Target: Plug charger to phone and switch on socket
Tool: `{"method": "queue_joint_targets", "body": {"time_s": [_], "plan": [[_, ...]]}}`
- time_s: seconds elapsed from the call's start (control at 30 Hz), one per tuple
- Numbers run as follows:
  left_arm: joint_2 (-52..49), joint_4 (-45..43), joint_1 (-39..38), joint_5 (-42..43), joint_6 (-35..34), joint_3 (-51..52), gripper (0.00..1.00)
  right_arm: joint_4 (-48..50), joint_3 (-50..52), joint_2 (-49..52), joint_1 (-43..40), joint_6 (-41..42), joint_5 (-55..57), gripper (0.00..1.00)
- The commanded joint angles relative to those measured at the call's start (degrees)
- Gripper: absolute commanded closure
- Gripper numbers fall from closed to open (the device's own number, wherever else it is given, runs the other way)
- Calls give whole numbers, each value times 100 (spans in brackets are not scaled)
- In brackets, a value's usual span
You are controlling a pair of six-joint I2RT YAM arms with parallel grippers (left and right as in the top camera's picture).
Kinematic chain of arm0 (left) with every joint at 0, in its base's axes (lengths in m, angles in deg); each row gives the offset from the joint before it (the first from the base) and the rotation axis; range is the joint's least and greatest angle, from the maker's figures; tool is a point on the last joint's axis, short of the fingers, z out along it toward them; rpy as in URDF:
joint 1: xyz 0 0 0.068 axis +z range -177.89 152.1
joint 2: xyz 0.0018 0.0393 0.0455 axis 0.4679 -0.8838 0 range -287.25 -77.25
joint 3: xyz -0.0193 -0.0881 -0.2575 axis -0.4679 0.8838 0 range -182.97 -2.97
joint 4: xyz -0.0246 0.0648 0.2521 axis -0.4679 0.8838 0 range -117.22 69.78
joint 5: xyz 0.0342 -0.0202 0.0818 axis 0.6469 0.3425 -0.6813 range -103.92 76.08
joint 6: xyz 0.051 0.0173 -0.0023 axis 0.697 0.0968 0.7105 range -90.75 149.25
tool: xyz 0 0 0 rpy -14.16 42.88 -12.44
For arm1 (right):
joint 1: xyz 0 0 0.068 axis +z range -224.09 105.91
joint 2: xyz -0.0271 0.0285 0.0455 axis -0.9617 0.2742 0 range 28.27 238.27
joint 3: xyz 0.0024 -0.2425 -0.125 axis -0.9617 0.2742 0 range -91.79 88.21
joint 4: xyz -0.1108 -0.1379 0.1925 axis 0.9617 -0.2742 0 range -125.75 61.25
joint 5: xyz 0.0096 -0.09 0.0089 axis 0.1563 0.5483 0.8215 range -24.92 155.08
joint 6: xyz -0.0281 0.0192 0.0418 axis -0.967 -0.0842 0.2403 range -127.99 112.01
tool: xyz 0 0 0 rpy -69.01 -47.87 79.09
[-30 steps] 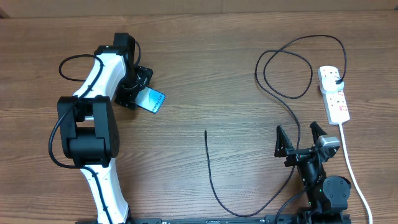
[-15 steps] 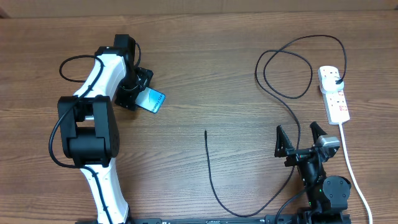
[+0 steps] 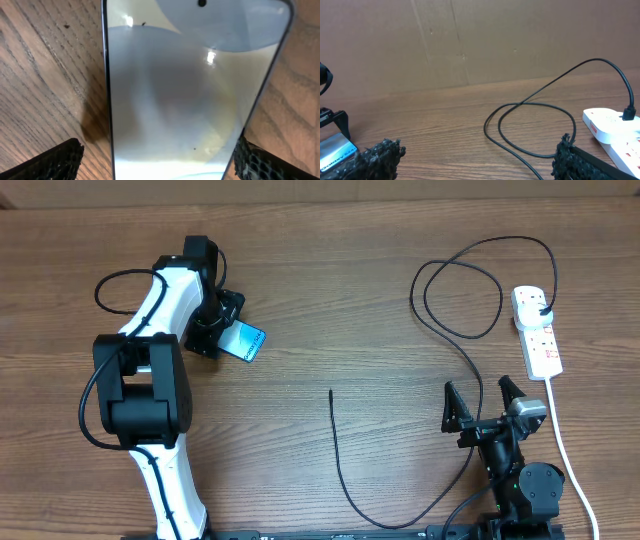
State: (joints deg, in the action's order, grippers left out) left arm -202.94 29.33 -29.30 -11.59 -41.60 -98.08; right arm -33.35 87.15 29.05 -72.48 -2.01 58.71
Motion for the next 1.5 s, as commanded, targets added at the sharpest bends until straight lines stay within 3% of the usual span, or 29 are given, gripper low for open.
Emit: {"method": "queue_joint_targets", "body": {"time_s": [0.0, 1.47], "plan": [[-66, -7, -11, -83, -160, 57, 0, 20, 61, -61, 31, 2, 76, 0], [-468, 17, -11, 166, 15, 57, 0, 20, 61, -61, 31, 2, 76, 0]]}}
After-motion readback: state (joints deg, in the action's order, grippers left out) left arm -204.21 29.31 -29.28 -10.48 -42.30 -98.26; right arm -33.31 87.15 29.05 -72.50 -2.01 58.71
